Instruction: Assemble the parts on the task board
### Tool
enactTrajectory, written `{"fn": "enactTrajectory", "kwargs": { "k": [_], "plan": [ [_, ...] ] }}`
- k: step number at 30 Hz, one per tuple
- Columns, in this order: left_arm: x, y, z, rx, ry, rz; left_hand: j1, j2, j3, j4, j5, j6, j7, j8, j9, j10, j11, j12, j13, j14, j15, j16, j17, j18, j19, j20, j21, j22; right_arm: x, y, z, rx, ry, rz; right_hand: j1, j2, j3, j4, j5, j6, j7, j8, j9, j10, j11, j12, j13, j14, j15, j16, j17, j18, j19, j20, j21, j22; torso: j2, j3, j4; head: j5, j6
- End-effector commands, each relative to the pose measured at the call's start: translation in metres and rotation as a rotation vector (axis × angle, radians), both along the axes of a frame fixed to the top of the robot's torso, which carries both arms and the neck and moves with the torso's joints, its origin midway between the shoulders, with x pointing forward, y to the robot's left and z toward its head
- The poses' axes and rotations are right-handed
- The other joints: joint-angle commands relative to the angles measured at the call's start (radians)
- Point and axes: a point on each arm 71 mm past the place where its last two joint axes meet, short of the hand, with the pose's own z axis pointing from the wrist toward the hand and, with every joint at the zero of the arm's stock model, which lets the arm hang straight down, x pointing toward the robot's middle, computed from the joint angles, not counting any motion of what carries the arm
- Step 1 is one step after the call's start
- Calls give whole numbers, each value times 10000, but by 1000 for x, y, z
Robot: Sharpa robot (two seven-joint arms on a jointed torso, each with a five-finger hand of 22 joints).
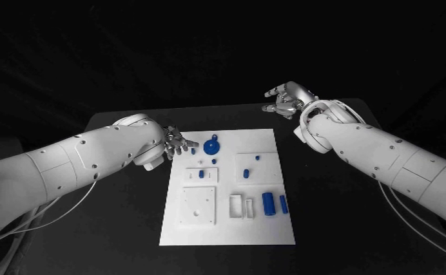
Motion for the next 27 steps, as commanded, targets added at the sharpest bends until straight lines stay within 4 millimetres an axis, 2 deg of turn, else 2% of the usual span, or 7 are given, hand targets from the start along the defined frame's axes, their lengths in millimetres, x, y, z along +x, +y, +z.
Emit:
{"fn": "enactTrajectory", "kwargs": {
  "k": [1,7,9,11,16,19,27],
  "plan": [
    [5,1,0,-374,626,-19,-44,185,-129,-374,73,-95,53,-169,-467,-239,43,157,23,-225,45,193,-45,-75,-163,17,-12,-119,0,1,0,73,-30,47,-81,27,52,17,48,-22,-2,-3,12,-4,-42,-55,0,34,-4,-33,-6,187,551,9,-20,674,17,2,0,0,28],
    [21,7,3,-268,833,123,-42,310,-200,-547,436,-306,59,37,-346,-358,63,258,9,-310,68,269,-141,-75,-211,45,-26,-121,0,4,0,94,-11,99,-90,38,89,22,53,-35,0,-6,10,2,-41,-50,1,36,-5,-31,6,188,548,9,-29,664,46,17,-48,62,27],
    [25,9,3,-184,900,97,-37,380,-233,-592,909,-402,61,118,-227,-439,75,293,19,-369,80,299,-155,-75,-244,58,-29,-115,0,5,0,102,-13,124,-90,38,89,22,53,-35,0,-6,10,2,-41,-50,1,36,-5,-31,6,188,548,9,-29,664,64,22,-65,87,30],
    [29,9,3,-110,967,59,-16,458,-278,-658,1165,-509,62,208,-86,-524,80,355,40,-432,91,354,-161,-75,-282,71,-29,-106,-1,6,1,109,-16,148,-90,38,89,22,53,-35,0,-6,10,2,-41,-50,1,36,-5,-31,6,188,548,9,-29,664,96,26,-79,105,58],
    [35,8,1,-10,1036,-1,-30,612,-399,-788,1493,-840,96,423,332,-768,116,585,109,-631,132,546,-188,-75,-377,108,-22,-47,-1,7,1,114,-26,177,-90,38,89,22,53,-35,0,-6,10,2,-41,-50,1,36,-5,-31,6,188,548,9,-29,664,164,31,-105,150,89],
    [37,8,-1,140,1039,-32,-106,819,-471,-778,1919,-1362,146,985,820,-1012,115,972,258,-737,139,838,-202,-75,-358,101,15,100,-2,7,2,115,-33,187,-90,38,89,22,53,-35,0,-6,10,2,-41,-50,1,36,-5,-31,6,188,548,9,-29,664,208,42,-122,144,106],
    [40,7,-8,341,1086,-128,-121,918,-401,-526,2172,-1930,21,2325,1298,-1218,80,1539,236,-840,102,1260,-412,-75,-343,77,-2,418,-3,9,4,143,-70,255,-90,38,89,22,53,-35,0,-6,10,2,-41,-50,1,36,-5,-31,6,188,548,9,-29,664,320,74,-206,146,168]
  ]
}}
